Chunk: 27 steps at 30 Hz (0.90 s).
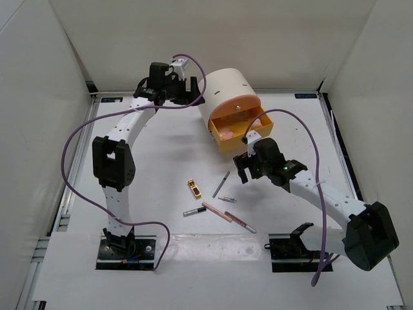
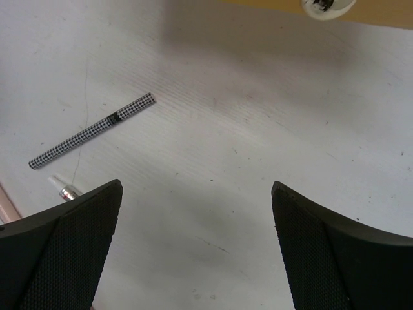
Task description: Organize the makeup
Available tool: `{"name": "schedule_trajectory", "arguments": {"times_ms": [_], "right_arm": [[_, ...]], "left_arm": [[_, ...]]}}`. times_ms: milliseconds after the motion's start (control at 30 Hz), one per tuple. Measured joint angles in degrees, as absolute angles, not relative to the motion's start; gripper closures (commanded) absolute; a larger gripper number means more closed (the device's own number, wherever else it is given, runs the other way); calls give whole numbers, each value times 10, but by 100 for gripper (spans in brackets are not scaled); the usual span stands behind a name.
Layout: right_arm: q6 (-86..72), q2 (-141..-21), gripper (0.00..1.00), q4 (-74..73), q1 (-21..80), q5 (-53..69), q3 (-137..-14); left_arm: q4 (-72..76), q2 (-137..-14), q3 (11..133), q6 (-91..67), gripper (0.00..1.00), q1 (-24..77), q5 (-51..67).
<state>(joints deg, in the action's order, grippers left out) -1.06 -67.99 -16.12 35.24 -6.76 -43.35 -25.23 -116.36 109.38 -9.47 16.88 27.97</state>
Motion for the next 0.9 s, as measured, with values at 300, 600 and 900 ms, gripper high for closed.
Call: {"name": "schedule_trajectory", "arguments": {"times_ms": [300,600,900], "right_arm": [[-25,-721,6,-115,316,-119,-466],[-20,-766,6,-65,303,-132,-518],[-13,-775,6,-57,301,-132,-524]], "left_arm": [[-239,-1206,1133,-88,2,169,327],[-229,-1246,1167,-48,2,166,371],[-248,-1260,1228,39,2,135,411]]}}
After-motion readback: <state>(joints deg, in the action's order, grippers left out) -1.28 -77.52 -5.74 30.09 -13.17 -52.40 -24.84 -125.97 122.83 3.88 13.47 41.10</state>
